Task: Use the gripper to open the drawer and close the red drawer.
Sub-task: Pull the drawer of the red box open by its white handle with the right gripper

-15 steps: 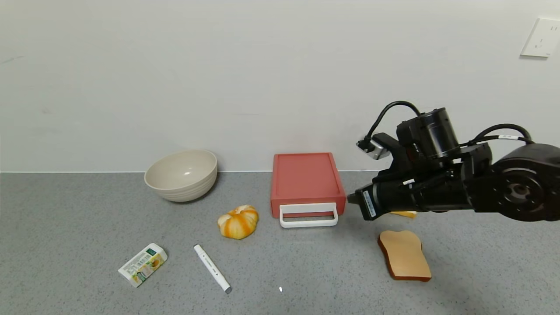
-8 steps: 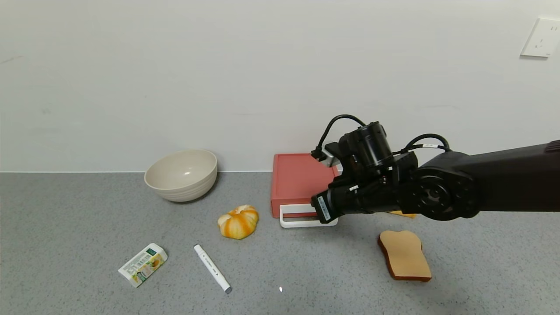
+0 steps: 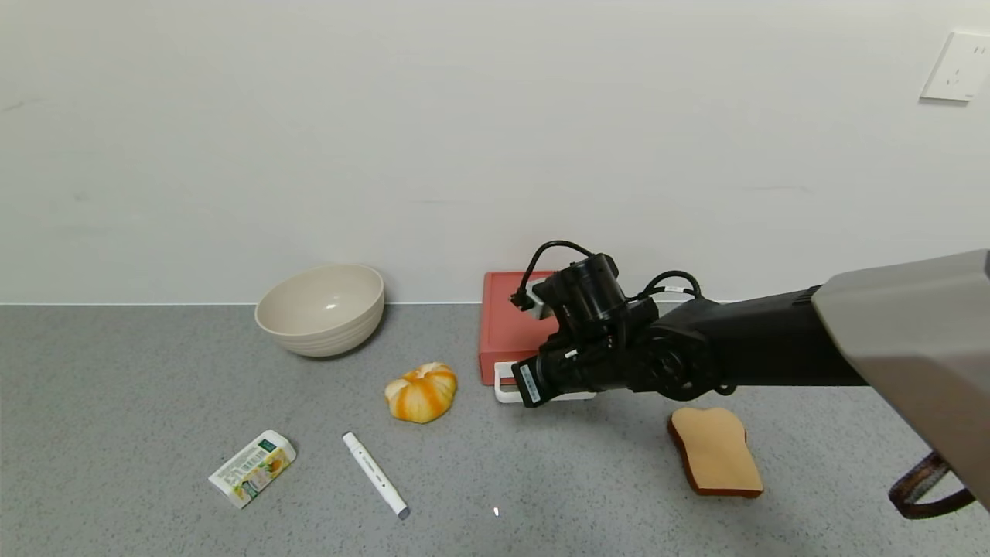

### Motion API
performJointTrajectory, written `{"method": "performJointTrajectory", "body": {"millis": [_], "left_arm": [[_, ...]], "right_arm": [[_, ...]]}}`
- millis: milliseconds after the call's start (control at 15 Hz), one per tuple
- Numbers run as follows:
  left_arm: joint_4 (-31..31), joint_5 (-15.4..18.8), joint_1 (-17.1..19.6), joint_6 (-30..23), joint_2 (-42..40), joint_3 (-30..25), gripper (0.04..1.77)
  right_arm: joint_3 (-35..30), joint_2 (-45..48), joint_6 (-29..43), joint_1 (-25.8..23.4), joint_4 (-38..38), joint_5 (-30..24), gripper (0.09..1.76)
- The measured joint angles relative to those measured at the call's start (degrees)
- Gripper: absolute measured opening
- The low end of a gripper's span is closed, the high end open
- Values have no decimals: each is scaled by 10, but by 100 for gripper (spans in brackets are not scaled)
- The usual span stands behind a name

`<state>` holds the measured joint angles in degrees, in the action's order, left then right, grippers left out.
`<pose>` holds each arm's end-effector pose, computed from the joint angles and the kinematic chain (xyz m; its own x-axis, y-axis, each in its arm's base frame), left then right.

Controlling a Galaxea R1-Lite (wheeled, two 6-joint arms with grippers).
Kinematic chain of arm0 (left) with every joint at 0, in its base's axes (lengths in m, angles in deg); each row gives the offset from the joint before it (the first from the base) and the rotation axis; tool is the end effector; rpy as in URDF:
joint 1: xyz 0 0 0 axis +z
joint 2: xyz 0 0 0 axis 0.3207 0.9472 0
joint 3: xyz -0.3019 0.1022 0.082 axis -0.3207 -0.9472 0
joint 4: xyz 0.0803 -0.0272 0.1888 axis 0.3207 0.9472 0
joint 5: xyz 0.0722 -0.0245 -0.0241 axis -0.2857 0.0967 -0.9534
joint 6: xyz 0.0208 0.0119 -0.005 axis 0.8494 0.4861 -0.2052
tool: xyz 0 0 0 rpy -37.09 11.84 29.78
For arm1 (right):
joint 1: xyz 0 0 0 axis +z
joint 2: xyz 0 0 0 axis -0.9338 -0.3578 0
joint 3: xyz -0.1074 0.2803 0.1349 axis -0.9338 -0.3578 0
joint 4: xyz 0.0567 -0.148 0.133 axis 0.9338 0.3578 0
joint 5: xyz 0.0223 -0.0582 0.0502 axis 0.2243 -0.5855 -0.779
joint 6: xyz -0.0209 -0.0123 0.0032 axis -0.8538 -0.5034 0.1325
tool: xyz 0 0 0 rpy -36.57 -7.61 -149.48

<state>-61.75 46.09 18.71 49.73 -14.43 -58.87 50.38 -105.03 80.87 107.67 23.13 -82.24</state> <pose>-0.0319 0.0004 0.0750 0.9998 0.0181 -0.0042 -0.0182 0.9998 -0.0071 0.3812 0.3071 0.1370 0.5573 0.5445 -0.6269 -0.6135 0.7788 0.1311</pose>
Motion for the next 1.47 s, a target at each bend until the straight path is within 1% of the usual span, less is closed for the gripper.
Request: {"method": "performJointTrajectory", "body": {"millis": [200, 467, 867, 1200, 1467], "left_arm": [[0, 0, 0, 1, 0, 0, 173], [0, -1, 0, 1, 0, 0, 173], [-1, -1, 0, 1, 0, 0, 173], [0, 0, 0, 1, 0, 0, 173], [0, 0, 0, 0, 0, 0, 173]], "right_arm": [[16, -26, 4, 0, -4, 0, 11], [27, -52, 10, -3, -34, -2, 11], [41, -79, 9, -12, -45, -2, 11], [50, -87, 18, -15, -34, -4, 11], [60, -87, 28, -13, 6, -6, 11]]}}
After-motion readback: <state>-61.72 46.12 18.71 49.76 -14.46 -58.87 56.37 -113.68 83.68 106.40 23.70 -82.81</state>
